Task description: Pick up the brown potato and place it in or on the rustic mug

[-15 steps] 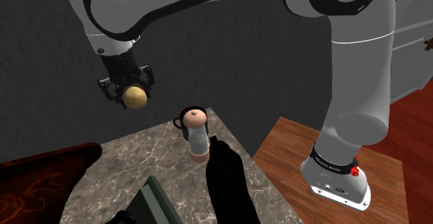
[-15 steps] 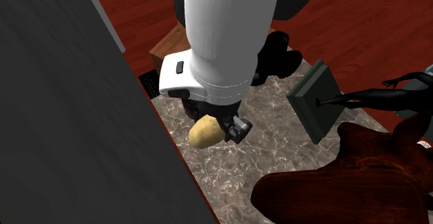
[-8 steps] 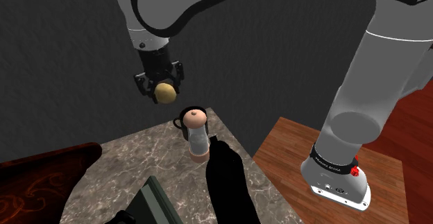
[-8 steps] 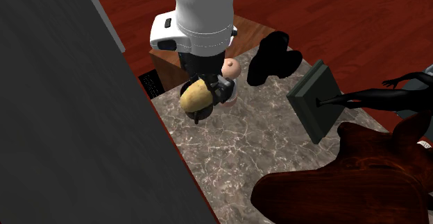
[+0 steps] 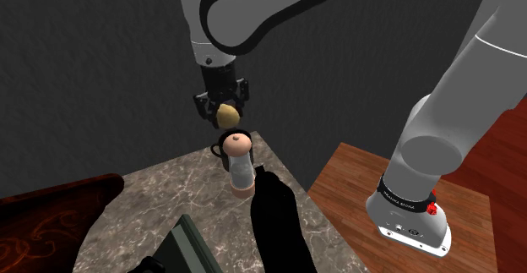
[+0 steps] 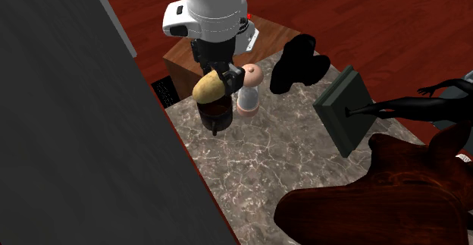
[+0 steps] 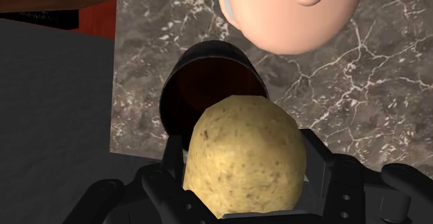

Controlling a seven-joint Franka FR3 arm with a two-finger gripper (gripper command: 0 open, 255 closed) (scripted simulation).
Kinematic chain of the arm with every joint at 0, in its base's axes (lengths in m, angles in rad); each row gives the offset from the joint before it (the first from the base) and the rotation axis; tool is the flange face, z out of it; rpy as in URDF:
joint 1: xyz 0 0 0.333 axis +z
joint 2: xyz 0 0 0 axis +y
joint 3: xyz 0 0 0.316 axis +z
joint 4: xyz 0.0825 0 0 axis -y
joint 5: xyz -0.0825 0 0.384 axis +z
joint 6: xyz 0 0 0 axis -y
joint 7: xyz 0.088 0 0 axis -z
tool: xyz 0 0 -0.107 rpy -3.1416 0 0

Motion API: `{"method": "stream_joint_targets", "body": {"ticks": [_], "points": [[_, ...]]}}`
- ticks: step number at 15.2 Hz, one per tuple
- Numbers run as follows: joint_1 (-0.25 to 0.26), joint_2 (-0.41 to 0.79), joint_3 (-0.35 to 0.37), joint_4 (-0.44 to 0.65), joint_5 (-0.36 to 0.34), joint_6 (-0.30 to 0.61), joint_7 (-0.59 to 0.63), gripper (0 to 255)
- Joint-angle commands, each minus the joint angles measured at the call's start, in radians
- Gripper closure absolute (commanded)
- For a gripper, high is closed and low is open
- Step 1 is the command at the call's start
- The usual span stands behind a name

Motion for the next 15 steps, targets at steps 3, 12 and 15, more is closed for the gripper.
{"method": "stream_joint_targets", "body": {"ticks": [3, 12, 15], "points": [[0.000, 0.013, 0.004, -0.043, -0.004, 0.055, 0.004, 255], [0.000, 0.045, 0.014, -0.100, -0.016, 0.141, 0.018, 255], [-0.001, 0.045, 0.014, -0.100, -0.016, 0.141, 0.018, 255]]}}
